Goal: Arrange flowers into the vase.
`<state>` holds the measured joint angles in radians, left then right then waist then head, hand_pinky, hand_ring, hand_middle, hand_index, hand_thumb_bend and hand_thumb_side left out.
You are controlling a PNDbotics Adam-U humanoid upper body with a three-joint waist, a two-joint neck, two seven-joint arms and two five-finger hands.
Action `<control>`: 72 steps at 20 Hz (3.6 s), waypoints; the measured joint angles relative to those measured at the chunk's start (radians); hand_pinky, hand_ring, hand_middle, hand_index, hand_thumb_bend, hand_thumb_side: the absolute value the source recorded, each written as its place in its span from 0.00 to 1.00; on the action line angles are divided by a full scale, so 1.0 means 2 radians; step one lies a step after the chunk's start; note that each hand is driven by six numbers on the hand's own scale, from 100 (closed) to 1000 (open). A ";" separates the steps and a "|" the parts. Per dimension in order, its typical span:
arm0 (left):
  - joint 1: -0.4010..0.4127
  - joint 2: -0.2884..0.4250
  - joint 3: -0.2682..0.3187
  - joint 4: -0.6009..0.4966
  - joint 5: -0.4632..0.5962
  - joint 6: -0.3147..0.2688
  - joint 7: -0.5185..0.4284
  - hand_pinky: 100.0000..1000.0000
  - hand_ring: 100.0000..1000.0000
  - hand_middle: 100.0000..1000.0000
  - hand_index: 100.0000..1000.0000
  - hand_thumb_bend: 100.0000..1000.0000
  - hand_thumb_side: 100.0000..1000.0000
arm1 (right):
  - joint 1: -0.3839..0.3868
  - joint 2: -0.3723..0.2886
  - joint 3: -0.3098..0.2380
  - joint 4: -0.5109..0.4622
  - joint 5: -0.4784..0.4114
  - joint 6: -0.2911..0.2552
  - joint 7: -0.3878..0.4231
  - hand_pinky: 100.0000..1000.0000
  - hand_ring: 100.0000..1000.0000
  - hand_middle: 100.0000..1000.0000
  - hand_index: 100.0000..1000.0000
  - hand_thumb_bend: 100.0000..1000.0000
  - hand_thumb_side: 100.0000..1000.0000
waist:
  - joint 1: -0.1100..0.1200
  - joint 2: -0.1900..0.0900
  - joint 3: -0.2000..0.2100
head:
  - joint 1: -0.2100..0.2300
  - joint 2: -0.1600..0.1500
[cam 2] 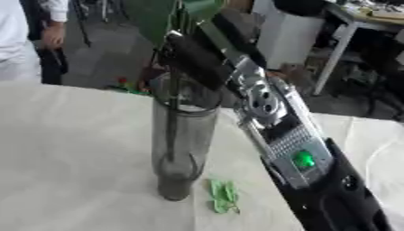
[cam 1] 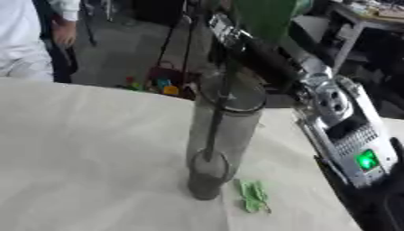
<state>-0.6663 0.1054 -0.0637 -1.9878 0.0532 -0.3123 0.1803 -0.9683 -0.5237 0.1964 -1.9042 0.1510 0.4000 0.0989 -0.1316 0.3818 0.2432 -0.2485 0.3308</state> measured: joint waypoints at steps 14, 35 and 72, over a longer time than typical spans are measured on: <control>0.001 0.000 0.000 0.000 0.001 0.001 -0.002 0.68 0.77 0.87 0.90 0.00 1.00 | 0.006 -0.001 -0.003 -0.008 0.008 -0.006 0.008 0.48 0.46 0.34 0.33 0.00 0.89 | 0.004 0.002 -0.002 | 0.000 -0.004; 0.001 0.000 0.000 0.000 0.002 0.001 -0.003 0.68 0.77 0.87 0.90 0.00 1.00 | 0.013 -0.005 -0.004 -0.016 0.040 -0.022 0.053 0.52 0.50 0.38 0.47 0.00 0.97 | 0.004 0.002 -0.006 | 0.001 -0.009; 0.003 -0.004 -0.003 0.000 0.002 0.002 -0.006 0.68 0.77 0.87 0.90 0.00 1.00 | 0.016 -0.005 -0.006 -0.009 0.039 -0.032 0.068 0.77 0.65 0.50 0.65 0.00 1.00 | 0.010 0.009 -0.006 | 0.000 -0.013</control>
<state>-0.6611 0.0971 -0.0693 -1.9878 0.0567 -0.3077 0.1682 -0.9359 -0.5328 0.1849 -1.9216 0.2298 0.3353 0.2343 -0.1119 0.4005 0.2315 -0.2493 0.3045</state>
